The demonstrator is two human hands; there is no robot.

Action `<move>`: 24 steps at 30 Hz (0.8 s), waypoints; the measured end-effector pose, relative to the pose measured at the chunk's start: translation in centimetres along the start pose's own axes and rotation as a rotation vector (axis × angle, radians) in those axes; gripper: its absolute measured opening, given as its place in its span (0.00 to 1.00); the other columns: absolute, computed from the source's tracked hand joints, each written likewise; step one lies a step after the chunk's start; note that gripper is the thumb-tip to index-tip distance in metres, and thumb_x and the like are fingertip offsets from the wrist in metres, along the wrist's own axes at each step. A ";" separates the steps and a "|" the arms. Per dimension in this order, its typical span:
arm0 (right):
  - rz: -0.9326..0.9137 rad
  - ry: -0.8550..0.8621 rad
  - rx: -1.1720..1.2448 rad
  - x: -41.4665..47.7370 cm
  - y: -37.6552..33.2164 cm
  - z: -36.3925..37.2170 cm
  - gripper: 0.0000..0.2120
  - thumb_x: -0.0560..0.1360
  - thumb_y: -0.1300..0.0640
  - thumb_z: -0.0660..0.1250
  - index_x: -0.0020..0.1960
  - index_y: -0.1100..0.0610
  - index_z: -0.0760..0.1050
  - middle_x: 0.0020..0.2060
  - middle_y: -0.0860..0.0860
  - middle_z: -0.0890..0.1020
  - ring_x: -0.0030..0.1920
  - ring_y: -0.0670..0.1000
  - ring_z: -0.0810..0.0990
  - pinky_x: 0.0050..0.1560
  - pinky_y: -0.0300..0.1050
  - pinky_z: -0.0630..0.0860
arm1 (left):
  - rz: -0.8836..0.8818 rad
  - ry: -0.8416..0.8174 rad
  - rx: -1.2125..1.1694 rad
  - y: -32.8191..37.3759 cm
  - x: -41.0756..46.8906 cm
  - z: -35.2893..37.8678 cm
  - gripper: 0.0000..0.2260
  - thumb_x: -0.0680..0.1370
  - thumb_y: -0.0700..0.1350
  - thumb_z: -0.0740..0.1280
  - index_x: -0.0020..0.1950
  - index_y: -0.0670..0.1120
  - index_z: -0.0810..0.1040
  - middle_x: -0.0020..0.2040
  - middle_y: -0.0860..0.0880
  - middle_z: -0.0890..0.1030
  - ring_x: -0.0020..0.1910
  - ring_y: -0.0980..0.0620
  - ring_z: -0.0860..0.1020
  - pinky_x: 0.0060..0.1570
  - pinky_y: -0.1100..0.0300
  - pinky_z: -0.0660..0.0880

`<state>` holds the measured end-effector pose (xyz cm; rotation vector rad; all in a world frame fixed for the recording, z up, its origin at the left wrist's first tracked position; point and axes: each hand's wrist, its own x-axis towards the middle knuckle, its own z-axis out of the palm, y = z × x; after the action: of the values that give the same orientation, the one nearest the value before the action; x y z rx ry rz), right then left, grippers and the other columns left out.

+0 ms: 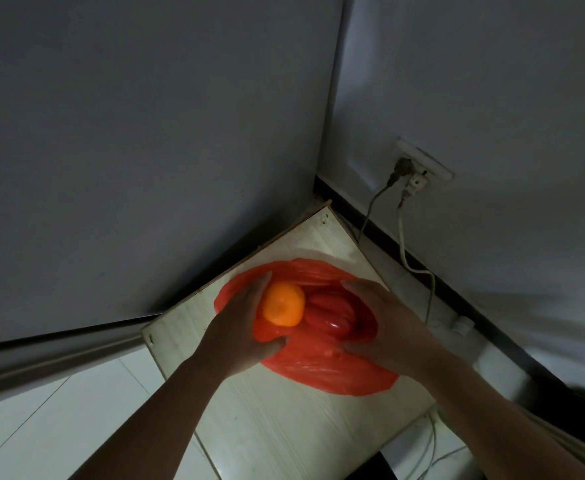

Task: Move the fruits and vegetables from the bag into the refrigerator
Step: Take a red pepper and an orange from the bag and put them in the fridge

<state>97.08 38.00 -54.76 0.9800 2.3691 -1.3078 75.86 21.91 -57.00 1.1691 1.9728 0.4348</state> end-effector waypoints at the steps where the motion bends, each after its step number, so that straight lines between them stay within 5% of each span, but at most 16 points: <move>1: -0.009 0.023 -0.011 0.1 -0.2 0.0 0.46 0.63 0.34 0.70 0.73 0.41 0.52 0.71 0.43 0.60 0.68 0.44 0.61 0.67 0.45 0.63 | 0.014 0.030 0.007 0.1 0.1 -0.3 0.45 0.67 0.62 0.72 0.74 0.62 0.46 0.74 0.55 0.60 0.69 0.53 0.64 0.59 0.55 0.73; 5: -0.006 0.068 -0.063 0.4 -1.2 0.1 0.41 0.65 0.40 0.72 0.72 0.46 0.57 0.71 0.45 0.61 0.69 0.48 0.62 0.68 0.49 0.65 | 0.106 0.113 0.046 1.1 0.4 -1.4 0.36 0.68 0.59 0.72 0.72 0.60 0.58 0.71 0.56 0.64 0.66 0.60 0.62 0.59 0.61 0.69; 9: 0.009 0.061 -0.106 0.2 -1.7 0.5 0.40 0.64 0.42 0.72 0.71 0.46 0.59 0.71 0.45 0.59 0.69 0.48 0.61 0.68 0.50 0.65 | 0.187 0.071 0.123 1.7 0.6 -1.3 0.31 0.69 0.55 0.73 0.69 0.56 0.66 0.68 0.55 0.67 0.67 0.55 0.66 0.60 0.59 0.71; 16: 0.019 0.100 -0.076 -0.6 -1.5 0.8 0.42 0.64 0.41 0.74 0.72 0.47 0.58 0.71 0.45 0.59 0.69 0.49 0.61 0.67 0.49 0.65 | 0.115 -0.029 0.124 1.6 0.4 -0.2 0.38 0.67 0.52 0.75 0.72 0.56 0.60 0.72 0.54 0.64 0.70 0.52 0.64 0.63 0.58 0.69; 24: 0.033 0.187 -0.040 -4.9 -0.3 -0.3 0.43 0.60 0.33 0.67 0.71 0.48 0.62 0.64 0.40 0.65 0.61 0.42 0.65 0.59 0.40 0.65 | 0.134 0.117 0.035 4.3 -1.7 -1.2 0.34 0.69 0.54 0.74 0.71 0.56 0.63 0.69 0.58 0.65 0.65 0.62 0.62 0.61 0.66 0.63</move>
<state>100.46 36.01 -51.87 1.1711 2.4929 -1.1994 77.91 22.78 -52.74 1.3292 2.0155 0.5511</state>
